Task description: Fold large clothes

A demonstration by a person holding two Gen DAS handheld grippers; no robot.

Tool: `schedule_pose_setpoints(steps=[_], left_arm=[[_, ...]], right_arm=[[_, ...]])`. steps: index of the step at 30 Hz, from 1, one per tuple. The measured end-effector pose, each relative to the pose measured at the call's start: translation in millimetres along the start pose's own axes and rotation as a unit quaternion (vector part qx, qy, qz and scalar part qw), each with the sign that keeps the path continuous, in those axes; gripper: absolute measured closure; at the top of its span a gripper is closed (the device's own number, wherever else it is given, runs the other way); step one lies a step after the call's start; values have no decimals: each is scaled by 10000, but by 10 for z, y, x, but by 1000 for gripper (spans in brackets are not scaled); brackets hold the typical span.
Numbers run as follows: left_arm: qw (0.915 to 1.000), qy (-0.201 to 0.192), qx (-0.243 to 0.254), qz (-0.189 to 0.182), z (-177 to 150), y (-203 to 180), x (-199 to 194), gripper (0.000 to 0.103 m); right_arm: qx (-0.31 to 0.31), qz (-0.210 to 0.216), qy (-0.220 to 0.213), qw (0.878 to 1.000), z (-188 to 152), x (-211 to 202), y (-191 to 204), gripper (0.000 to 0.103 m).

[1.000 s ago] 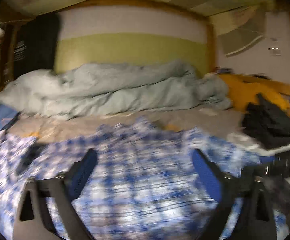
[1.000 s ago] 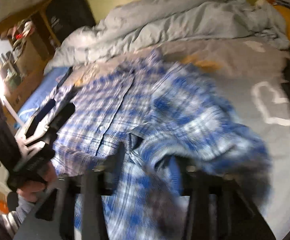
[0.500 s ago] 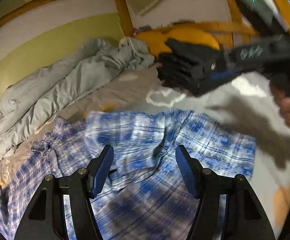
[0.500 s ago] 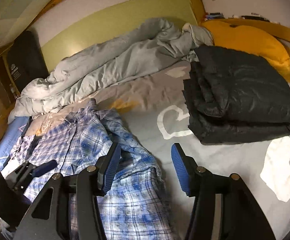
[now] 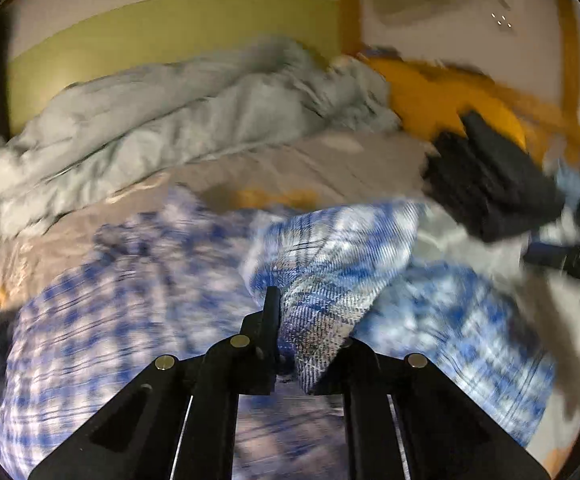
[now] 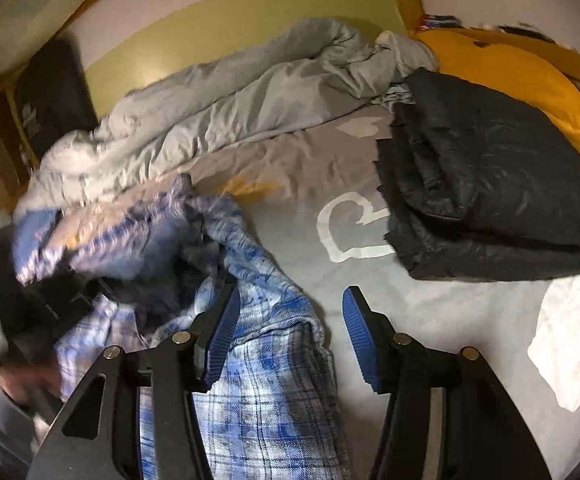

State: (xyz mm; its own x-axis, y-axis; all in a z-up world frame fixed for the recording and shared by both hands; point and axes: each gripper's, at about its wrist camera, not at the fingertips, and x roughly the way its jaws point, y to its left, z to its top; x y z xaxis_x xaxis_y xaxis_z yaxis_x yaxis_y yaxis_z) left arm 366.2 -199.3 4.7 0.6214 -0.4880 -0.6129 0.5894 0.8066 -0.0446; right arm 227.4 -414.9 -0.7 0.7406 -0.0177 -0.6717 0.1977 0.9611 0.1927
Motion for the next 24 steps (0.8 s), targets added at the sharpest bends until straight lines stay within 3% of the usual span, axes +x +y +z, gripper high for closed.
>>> schedule_pose_setpoints(steps=[2, 7, 12, 16, 22, 24], left_arm=[[9989, -149, -158, 423, 36, 248, -158, 92], [9909, -138, -917, 981, -34, 948, -368, 94], [9768, -71, -1167, 1794, -293, 1522, -535, 94], [9729, 215, -1343, 1871, -518, 1809, -470, 94], [9690, 459, -1371, 2002, -792, 1881, -366, 94], [9696, 537, -1427, 1915, -881, 1905, -364, 94]], right_arm=[[-172, -55, 169, 9997, -38, 115, 89, 50], [-499, -435, 613, 9959, -172, 463, 249, 50], [-493, -491, 353, 9970, -148, 415, 287, 47], [-445, -526, 204, 9974, -97, 362, 293, 44], [-482, -388, 37, 9981, 99, 354, 389, 43], [-512, -243, 98, 9983, 212, 418, 462, 34]])
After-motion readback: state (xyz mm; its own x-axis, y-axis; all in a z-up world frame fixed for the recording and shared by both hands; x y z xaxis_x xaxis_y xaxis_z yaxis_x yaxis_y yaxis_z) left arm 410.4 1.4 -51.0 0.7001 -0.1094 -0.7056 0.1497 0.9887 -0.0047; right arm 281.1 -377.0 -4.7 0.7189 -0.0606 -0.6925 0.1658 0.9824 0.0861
